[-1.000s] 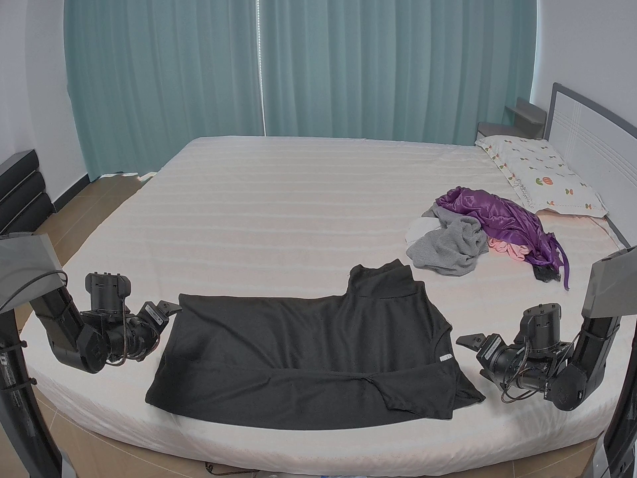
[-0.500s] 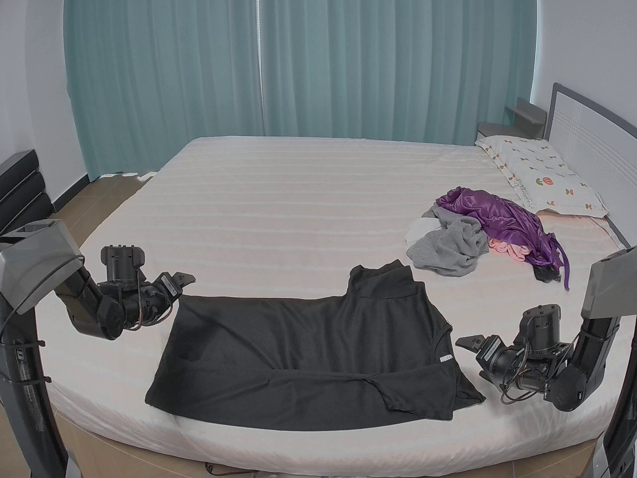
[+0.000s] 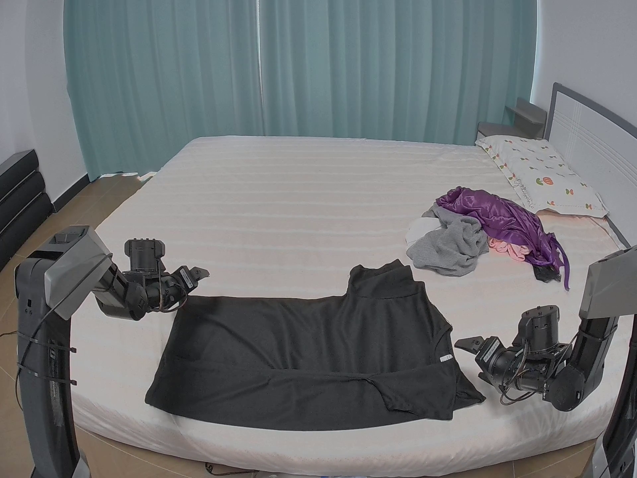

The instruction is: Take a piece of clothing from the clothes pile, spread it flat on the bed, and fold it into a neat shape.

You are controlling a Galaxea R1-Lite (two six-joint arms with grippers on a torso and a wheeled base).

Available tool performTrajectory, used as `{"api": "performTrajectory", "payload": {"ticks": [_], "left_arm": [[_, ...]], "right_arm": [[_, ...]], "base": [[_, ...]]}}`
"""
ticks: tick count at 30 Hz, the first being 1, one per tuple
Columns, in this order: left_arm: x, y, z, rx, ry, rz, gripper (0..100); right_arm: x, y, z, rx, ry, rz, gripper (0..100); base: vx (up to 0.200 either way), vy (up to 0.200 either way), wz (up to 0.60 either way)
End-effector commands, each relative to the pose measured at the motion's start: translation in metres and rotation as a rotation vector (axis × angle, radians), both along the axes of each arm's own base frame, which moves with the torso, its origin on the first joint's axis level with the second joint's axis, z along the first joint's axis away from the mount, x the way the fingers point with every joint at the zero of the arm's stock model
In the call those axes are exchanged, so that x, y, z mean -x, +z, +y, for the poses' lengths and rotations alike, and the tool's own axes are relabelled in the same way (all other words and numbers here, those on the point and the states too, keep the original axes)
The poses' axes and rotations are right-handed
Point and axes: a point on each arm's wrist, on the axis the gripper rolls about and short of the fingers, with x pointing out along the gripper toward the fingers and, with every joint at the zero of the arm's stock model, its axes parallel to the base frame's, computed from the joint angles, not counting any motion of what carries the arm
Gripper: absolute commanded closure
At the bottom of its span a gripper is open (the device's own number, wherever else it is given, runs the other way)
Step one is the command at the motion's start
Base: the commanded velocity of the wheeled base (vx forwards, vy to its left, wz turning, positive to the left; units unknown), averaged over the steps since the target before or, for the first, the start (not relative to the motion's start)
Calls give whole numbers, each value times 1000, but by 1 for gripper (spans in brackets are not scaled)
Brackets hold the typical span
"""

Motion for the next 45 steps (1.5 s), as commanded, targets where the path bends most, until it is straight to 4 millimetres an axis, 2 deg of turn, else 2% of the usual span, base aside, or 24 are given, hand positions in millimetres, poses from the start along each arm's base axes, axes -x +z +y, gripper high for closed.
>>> {"api": "performTrajectory", "payload": {"ticks": [1, 13, 25, 26, 33, 35, 38, 39, 44, 45], "left_arm": [[-3, -18, 1, -3, 4, 27, 0], [-8, -16, 8, -36, 73, 3, 0], [-16, -34, 9, -33, 73, 23, 0], [-16, -34, 9, -33, 73, 21, 100], [-18, -31, 9, -28, 90, 6, 100], [-19, -24, 11, 8, 140, -4, 100], [-19, -24, 11, 8, 140, -4, 100], [-18, -17, 11, 48, 170, -9, 100], [-17, -16, 13, 48, 184, -7, 100], [-16, -16, 14, 49, 186, -6, 100]], "right_arm": [[0, -2, 0, 2, 2, 8, 0], [0, -3, 1, 2, 3, 10, 0], [-1, -6, 1, 5, 3, 20, 0], [-1, -6, 1, 4, 5, 19, 0], [-10, -2, 4, 2, 10, -37, 0], [-21, -5, 11, 4, 25, -60, 0], [-21, -5, 11, 4, 25, -60, 0], [-43, -10, 18, 50, 69, -108, 0], [-84, -10, 29, 125, 127, -196, 0], [-87, -9, 30, 125, 128, -199, 0]], "base": [[0, 0, 0], [0, 0, 0], [0, 0, 0], [0, 0, 0], [0, 0, 0], [0, 0, 0], [0, 0, 0], [0, 0, 0], [0, 0, 0], [0, 0, 0]]}}
